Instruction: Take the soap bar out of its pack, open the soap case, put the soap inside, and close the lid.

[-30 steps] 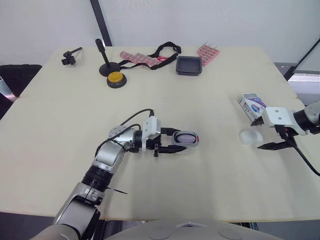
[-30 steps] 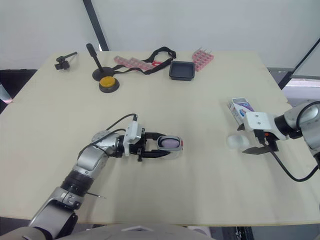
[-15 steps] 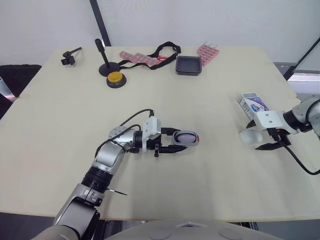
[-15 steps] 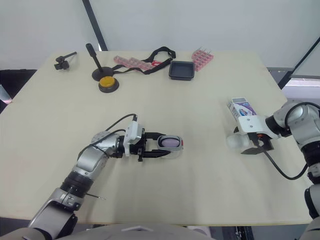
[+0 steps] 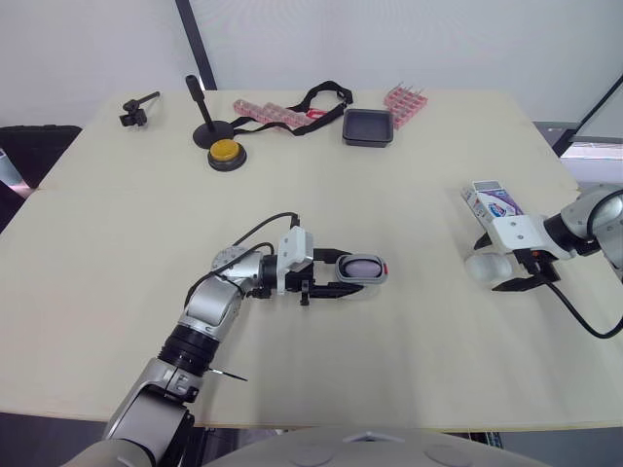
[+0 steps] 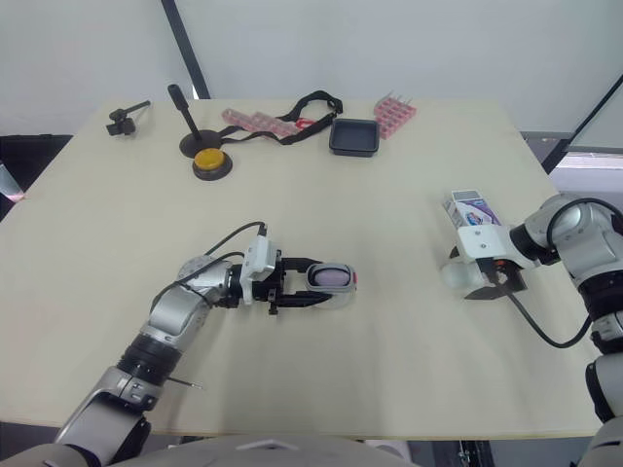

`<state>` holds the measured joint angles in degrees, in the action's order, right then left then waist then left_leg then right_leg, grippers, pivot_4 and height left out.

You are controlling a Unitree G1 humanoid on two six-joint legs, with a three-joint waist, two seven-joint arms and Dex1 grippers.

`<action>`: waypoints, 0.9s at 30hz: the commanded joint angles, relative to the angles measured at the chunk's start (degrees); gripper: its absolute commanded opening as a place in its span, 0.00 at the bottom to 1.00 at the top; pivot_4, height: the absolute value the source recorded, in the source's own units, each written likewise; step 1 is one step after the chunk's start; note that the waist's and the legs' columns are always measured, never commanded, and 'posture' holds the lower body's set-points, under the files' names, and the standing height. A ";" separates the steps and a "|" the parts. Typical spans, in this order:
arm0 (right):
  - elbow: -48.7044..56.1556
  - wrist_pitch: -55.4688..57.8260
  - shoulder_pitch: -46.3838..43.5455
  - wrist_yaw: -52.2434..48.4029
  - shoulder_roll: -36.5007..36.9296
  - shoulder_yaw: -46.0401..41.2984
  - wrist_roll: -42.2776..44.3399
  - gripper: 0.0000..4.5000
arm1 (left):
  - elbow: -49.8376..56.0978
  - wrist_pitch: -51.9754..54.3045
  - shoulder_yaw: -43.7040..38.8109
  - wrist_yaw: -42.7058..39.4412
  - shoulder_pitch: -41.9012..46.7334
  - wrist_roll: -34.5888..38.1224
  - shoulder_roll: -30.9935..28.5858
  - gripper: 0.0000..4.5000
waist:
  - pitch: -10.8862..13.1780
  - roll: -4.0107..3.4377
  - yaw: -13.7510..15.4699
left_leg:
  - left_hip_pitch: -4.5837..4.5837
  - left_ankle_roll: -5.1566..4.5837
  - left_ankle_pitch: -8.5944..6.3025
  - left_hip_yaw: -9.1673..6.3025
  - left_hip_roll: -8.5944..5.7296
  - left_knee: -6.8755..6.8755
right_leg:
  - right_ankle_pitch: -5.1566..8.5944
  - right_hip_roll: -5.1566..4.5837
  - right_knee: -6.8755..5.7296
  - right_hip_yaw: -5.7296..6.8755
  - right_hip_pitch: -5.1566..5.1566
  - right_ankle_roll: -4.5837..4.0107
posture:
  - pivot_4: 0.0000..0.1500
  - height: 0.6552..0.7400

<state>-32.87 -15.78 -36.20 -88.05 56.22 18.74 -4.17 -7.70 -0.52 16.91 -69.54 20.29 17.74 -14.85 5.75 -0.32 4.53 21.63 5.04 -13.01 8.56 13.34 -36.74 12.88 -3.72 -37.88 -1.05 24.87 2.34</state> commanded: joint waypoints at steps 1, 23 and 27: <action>0.90 -0.77 -0.05 -1.76 0.77 -0.53 -0.31 0.87 | 2.45 0.09 -0.20 0.19 0.00 0.50 -0.39 0.44 | 0.00 0.00 0.00 | 0.00 0.00 0.00 0.00 0.00 0.00 | 0.00 0.00 0.00 0.00 0.00 0.00 | 1.00 0.87; 31.61 35.15 -9.58 -4.45 8.12 4.41 12.11 0.43 | -0.81 0.32 -1.22 2.83 1.66 -0.01 1.06 0.44 | 0.05 -0.07 -0.13 | -0.08 0.00 0.00 0.03 0.03 0.01 | 0.00 0.05 -0.03 -0.09 0.01 0.00 | 1.00 0.87; 40.07 51.35 -18.36 -4.45 7.21 8.92 15.37 0.43 | -3.51 -0.12 -1.38 4.33 3.79 -0.64 2.56 0.44 | 0.08 -0.09 0.02 | -0.14 0.00 0.00 0.03 0.09 0.02 | 0.01 0.11 -0.09 -0.15 0.01 -0.01 | 1.00 0.87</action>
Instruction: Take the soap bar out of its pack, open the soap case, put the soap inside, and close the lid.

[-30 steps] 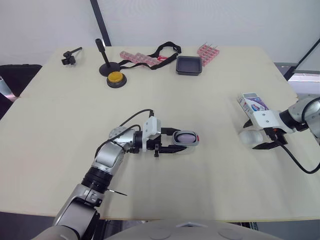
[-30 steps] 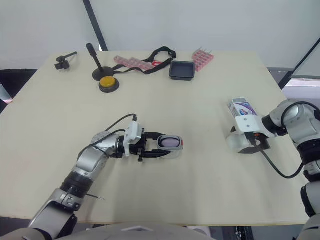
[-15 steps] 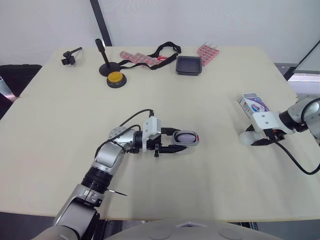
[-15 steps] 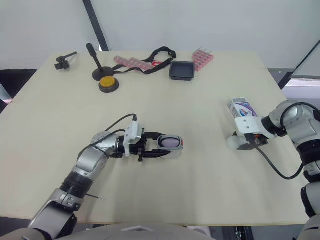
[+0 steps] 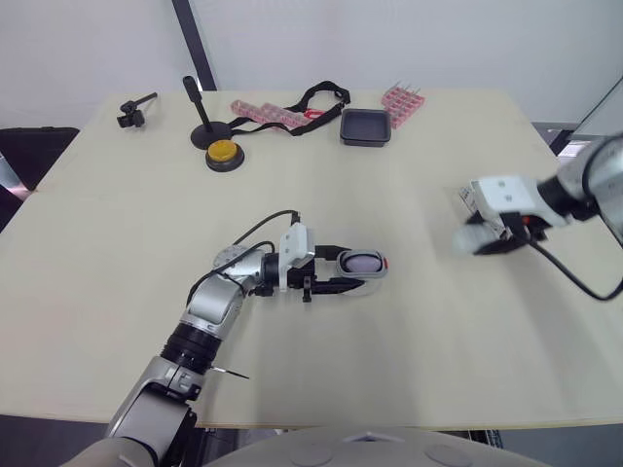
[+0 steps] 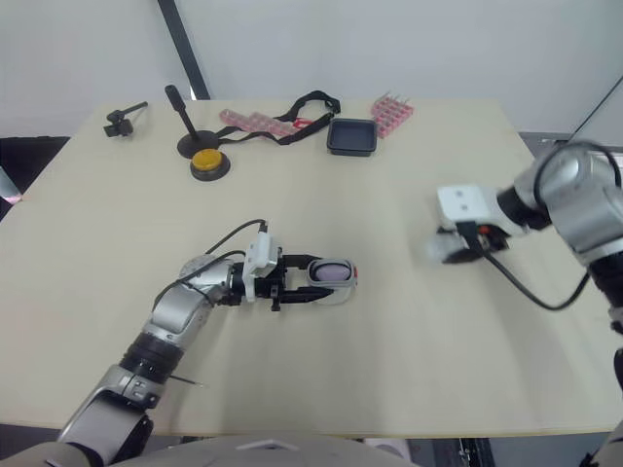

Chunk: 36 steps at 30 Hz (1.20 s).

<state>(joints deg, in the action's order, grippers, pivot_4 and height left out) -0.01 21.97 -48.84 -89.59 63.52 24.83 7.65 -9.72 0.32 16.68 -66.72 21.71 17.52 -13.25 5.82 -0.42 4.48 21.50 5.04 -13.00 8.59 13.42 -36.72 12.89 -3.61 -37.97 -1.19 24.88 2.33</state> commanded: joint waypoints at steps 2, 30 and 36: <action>9.93 18.73 -9.27 -2.90 -1.56 5.20 2.75 0.43 | -2.63 -1.41 -1.05 2.07 3.31 -0.83 1.79 0.44 | 0.05 0.09 0.29 | 0.03 0.01 0.00 -0.01 0.00 0.00 | 0.00 0.01 0.00 -0.05 0.00 0.00 | 1.00 0.87; 20.86 40.35 -18.46 8.35 -18.23 17.05 0.94 0.43 | -5.26 -4.86 0.40 2.63 3.09 -3.89 3.59 0.44 | 0.16 0.17 0.58 | -0.03 0.71 0.13 -0.01 -0.05 0.14 | -0.16 0.06 -0.08 -0.17 0.01 0.27 | 1.00 0.87; 20.68 40.40 -17.95 9.65 -18.53 17.96 0.61 0.43 | -5.32 -4.99 0.24 2.88 3.18 -3.94 3.60 0.44 | 0.16 0.17 0.56 | -0.03 1.00 0.28 -0.01 -0.05 0.17 | -0.16 0.07 -0.08 -0.17 0.00 0.28 | 1.00 0.87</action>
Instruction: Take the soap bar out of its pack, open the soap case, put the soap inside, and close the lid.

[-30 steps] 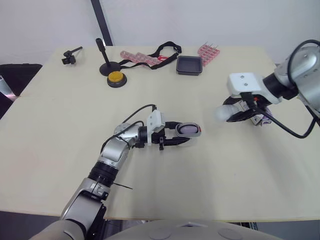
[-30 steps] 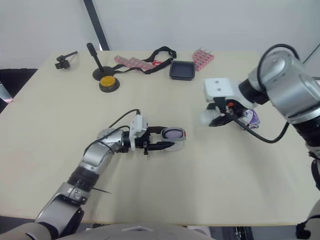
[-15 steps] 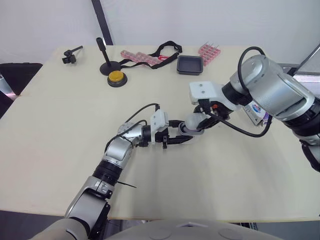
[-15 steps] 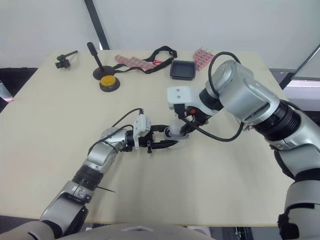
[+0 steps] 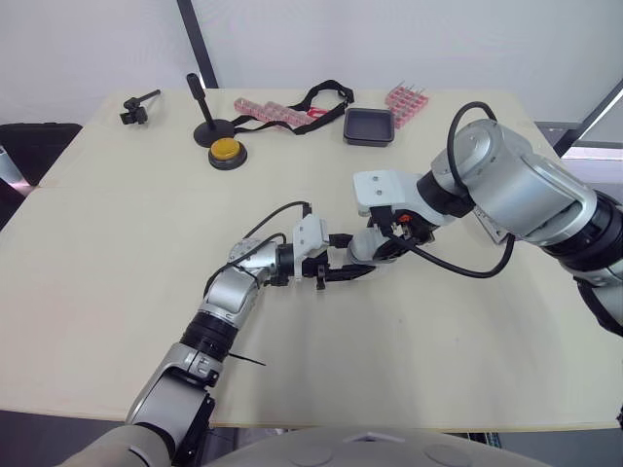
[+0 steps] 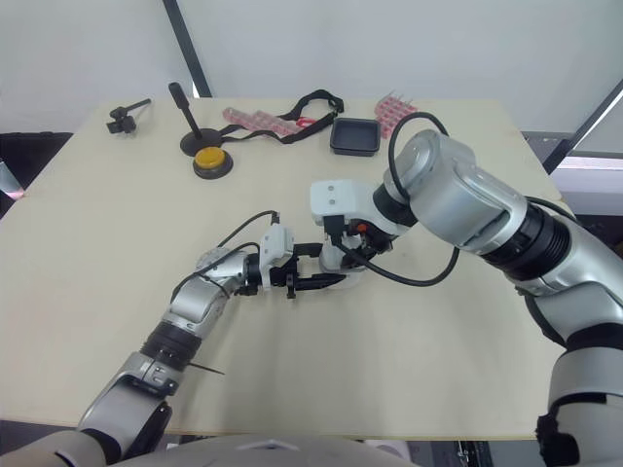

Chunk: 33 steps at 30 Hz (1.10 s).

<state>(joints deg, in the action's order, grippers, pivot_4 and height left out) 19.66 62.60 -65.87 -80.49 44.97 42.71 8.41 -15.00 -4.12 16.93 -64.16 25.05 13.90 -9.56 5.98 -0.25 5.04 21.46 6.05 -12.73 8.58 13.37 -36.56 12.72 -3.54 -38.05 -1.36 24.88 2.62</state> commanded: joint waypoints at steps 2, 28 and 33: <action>0.13 -1.29 -0.74 1.09 0.12 1.02 -1.06 0.43 | 0.02 -0.58 -0.07 0.34 -0.20 -0.31 -0.17 0.44 | 0.00 0.00 -0.01 | 0.00 0.02 0.01 0.00 0.00 0.01 | 0.00 0.00 0.00 0.00 0.00 0.00 | 1.00 0.87; -0.28 -0.82 -0.53 2.01 -1.47 2.69 -0.42 0.43 | 0.31 -0.60 0.17 0.96 -0.79 -0.69 -0.46 0.44 | -0.01 0.02 -0.23 | -0.07 0.21 0.11 0.00 0.00 0.28 | 0.01 0.00 0.04 0.01 -0.28 -0.01 | 1.00 0.87; -0.45 -2.10 -0.35 1.40 -1.28 3.02 -0.47 0.43 | 0.37 -0.46 0.19 1.13 -0.89 -0.73 -0.44 0.44 | -0.02 0.03 -0.23 | -0.07 0.21 0.11 0.00 0.00 0.29 | 0.01 0.00 0.04 0.01 -0.28 -0.01 | 1.00 0.87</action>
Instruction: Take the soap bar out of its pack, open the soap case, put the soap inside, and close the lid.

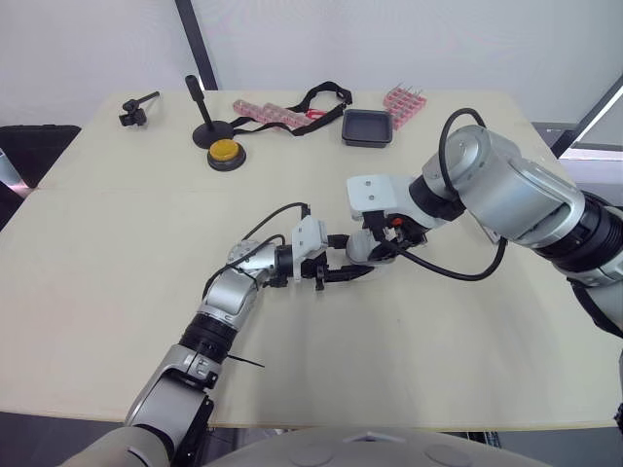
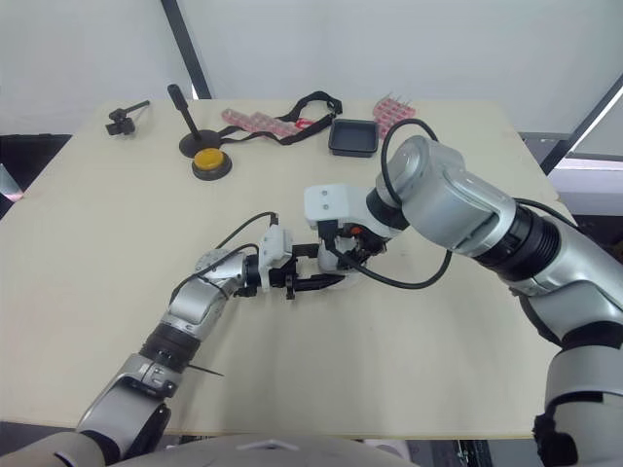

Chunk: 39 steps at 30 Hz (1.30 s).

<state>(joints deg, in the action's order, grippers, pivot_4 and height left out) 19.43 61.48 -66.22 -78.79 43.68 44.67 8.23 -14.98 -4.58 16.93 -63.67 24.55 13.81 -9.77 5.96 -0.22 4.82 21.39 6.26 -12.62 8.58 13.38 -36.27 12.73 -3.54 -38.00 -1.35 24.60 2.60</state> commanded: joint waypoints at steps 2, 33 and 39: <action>-0.24 -1.80 0.09 -0.54 0.11 1.03 -0.37 0.43 | 0.43 0.06 0.23 0.69 -0.47 -0.68 -0.25 0.44 | 0.00 0.00 0.00 | 0.00 0.00 0.00 0.00 0.00 0.00 | 0.00 0.00 0.00 0.00 0.00 0.00 | 1.00 0.87; -2.25 -4.41 0.47 0.06 0.41 0.79 -2.63 0.81 | 1.16 0.88 0.73 0.90 -0.92 -0.71 -0.58 0.44 | -0.01 0.03 -0.09 | 0.00 0.04 0.03 -0.04 0.00 0.00 | 0.01 0.00 -0.01 0.03 -0.02 -0.01 | 1.00 0.87; -2.58 -5.66 0.65 0.08 0.71 0.92 -3.45 0.88 | 1.43 1.00 0.86 0.81 -1.03 -0.69 -0.52 0.44 | 0.00 0.02 -0.08 | 0.01 0.04 0.03 -0.04 0.00 0.03 | 0.00 0.00 0.00 0.04 -0.01 0.00 | 1.00 0.87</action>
<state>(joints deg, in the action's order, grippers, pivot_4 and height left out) 16.26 56.43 -64.95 -78.72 43.90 46.60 5.82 -14.44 -3.98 16.97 -62.84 24.02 13.86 -9.88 5.96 -0.20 4.74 21.40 6.30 -12.59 8.54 13.38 -36.24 12.73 -3.54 -38.01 -1.32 24.58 2.60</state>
